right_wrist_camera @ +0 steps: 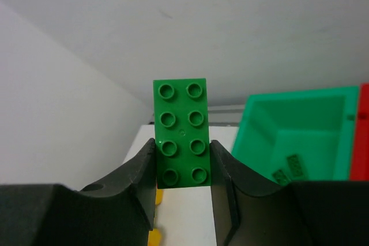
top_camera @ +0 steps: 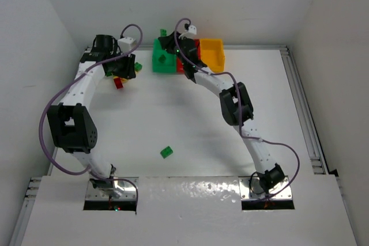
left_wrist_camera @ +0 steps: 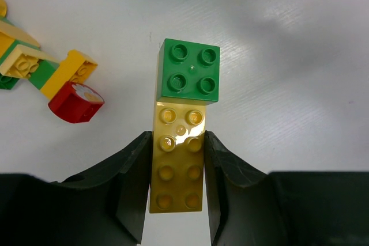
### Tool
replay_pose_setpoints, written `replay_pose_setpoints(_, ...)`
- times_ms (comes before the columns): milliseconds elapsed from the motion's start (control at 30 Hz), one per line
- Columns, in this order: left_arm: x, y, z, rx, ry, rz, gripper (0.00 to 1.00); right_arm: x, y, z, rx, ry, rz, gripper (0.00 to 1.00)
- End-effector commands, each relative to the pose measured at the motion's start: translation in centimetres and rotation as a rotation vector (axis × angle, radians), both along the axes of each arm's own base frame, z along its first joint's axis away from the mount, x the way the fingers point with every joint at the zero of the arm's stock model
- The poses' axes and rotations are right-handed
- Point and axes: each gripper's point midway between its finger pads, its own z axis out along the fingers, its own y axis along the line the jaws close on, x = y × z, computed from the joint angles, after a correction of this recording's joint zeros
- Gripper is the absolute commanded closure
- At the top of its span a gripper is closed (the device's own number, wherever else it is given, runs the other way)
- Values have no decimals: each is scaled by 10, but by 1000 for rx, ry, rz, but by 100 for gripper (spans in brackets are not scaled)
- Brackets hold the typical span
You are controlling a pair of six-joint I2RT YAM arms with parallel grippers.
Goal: Sort the legos into containers by color
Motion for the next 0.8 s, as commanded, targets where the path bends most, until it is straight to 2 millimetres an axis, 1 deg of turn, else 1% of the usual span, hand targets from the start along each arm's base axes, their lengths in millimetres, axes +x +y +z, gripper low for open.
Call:
replay_pose_setpoints(0,8,-5,9,-30,-38,3,100,13,-12,22,80,-50,-120,100)
replay_pose_setpoints(67,8,-7,8,-35,-33,-12,100,11,-6,5,38,-24,-94,99)
replay_pose_setpoints(133,9,-7,5,-38,-26,-12,100,10,-4,-6,29,-5,-75,97)
replay_pose_setpoints(167,10,-7,4,-40,-24,-12,100,8,-2,-13,22,8,-61,93)
replay_pose_setpoints(233,10,-8,3,-45,-20,-16,100,7,1,-19,10,11,-48,90)
replay_pose_setpoints(267,11,-8,3,-46,-20,-17,100,7,0,-20,4,15,-50,87)
replay_pose_setpoints(300,11,-8,3,-46,-20,-17,100,8,-1,-22,-5,17,-52,78)
replay_pose_setpoints(333,11,-8,2,-46,-16,-19,100,7,-1,-23,-18,16,-54,74)
replay_pose_setpoints(400,10,-9,1,-46,-14,-22,100,8,-2,-21,-32,9,-57,65)
replay_pose_setpoints(433,10,-9,0,-47,-12,-27,100,8,-2,-21,-43,5,-53,55)
replay_pose_setpoints(500,9,-10,-1,-48,-9,-31,100,5,2,-14,-48,-12,-30,50)
replay_pose_setpoints(533,9,-10,0,-51,-11,-35,100,5,2,-13,-55,-16,-26,44)
replay_pose_setpoints(633,8,-11,1,-52,-14,-40,100,0,5,-6,-73,-37,-1,38)
replay_pose_setpoints(667,8,-11,1,-54,-15,-41,100,-2,4,2,-74,-48,3,37)
replay_pose_setpoints(700,8,-11,0,-55,-12,-42,100,-2,4,4,-83,-57,5,37)
replay_pose_setpoints(733,8,-11,2,-55,-15,-42,100,-5,4,1,-98,-58,11,37)
replay_pose_setpoints(767,8,-11,2,-53,-16,-42,100,-6,2,6,-108,-71,13,37)
